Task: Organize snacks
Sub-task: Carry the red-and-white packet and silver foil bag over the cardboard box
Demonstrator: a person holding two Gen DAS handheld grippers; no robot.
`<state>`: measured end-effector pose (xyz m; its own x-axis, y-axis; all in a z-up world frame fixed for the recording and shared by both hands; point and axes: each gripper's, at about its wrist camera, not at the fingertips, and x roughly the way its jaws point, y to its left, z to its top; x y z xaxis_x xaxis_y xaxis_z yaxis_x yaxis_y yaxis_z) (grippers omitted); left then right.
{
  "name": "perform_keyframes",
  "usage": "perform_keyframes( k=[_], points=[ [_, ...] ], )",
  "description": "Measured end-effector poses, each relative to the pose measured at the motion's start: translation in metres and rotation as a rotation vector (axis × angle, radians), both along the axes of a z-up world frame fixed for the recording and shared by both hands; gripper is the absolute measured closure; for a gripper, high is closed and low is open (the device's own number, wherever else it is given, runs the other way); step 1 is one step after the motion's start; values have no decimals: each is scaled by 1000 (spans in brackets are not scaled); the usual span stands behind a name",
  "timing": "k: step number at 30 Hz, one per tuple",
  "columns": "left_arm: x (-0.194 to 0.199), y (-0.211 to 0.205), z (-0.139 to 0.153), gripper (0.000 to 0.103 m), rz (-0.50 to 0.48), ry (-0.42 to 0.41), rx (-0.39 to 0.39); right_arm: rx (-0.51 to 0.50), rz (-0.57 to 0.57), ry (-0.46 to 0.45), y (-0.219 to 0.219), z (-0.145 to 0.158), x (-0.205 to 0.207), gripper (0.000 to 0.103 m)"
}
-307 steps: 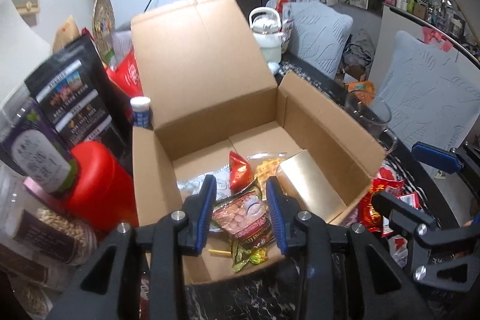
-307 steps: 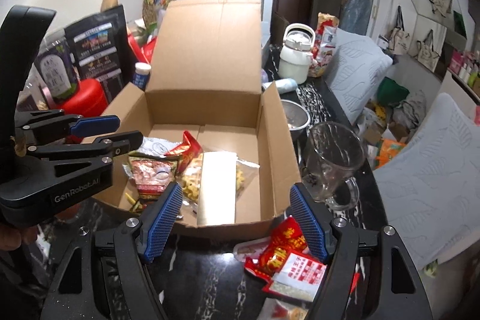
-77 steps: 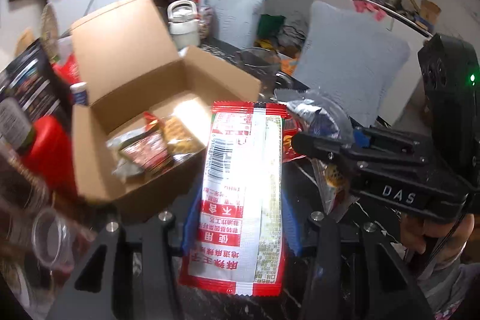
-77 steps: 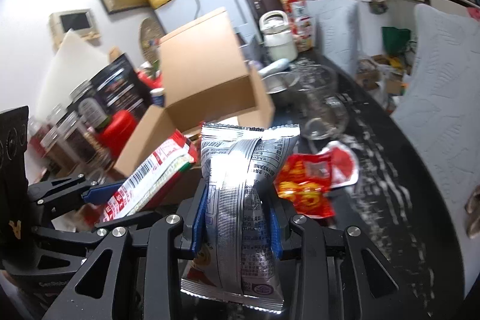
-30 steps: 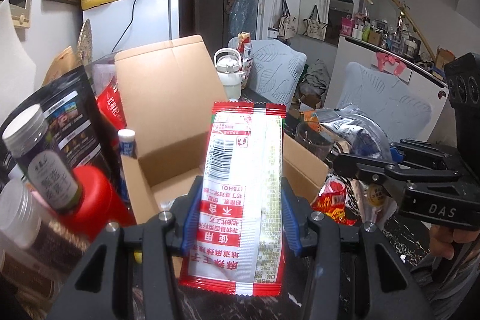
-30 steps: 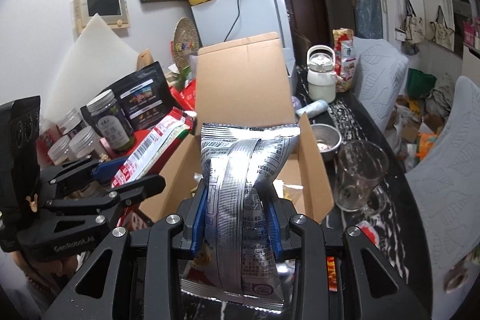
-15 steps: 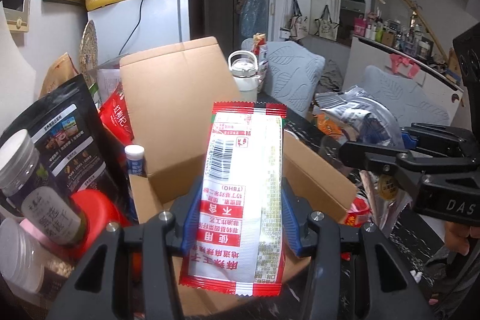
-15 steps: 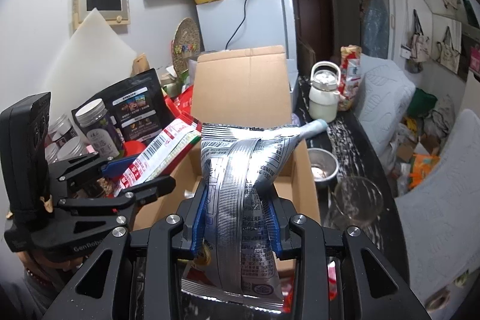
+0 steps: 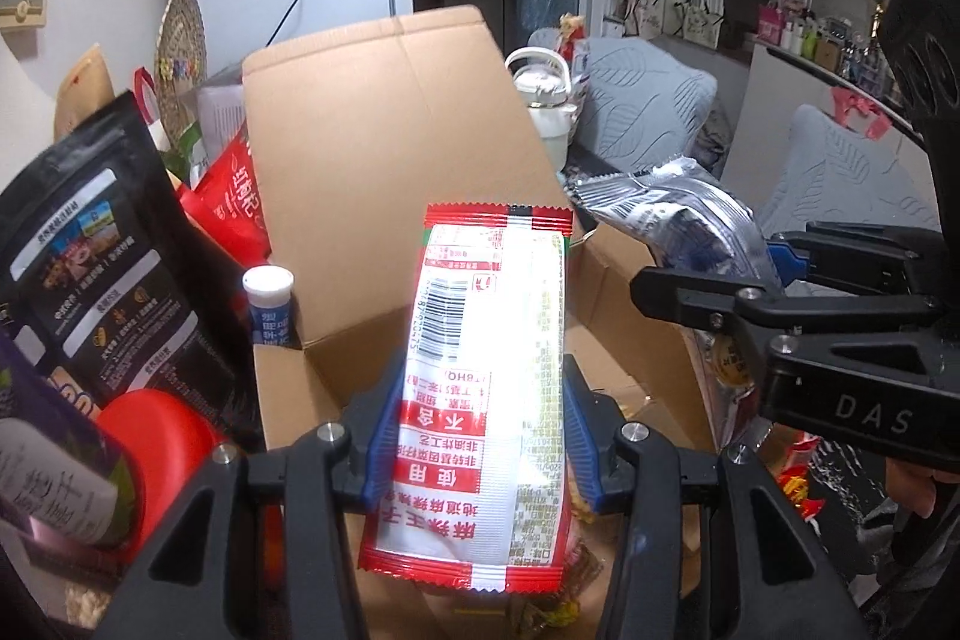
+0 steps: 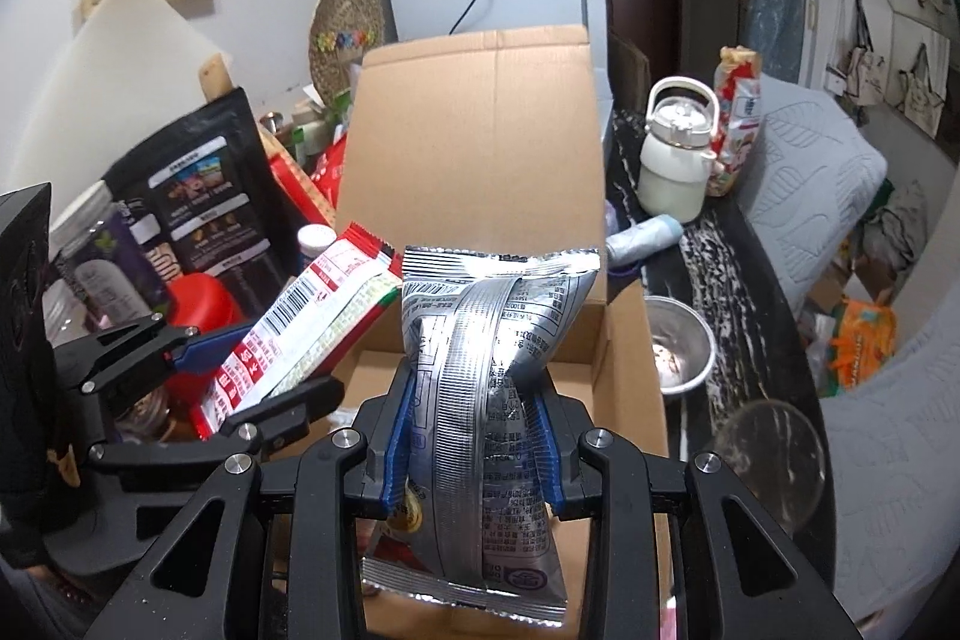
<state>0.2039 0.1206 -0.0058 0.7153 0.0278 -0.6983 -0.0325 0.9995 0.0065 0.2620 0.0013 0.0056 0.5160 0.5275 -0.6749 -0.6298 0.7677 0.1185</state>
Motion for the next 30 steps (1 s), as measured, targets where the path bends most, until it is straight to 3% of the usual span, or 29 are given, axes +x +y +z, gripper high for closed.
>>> perform_keyframes(
  k=[14, 30],
  points=[
    [49, 18, -41, 56, 70, 178, -54, -20, 12, 63, 28, -30, 40, 69],
    [58, 8, -73, 56, 119, 304, -25, -143, 23, 98, 27, -68, 40, 69]
  ],
)
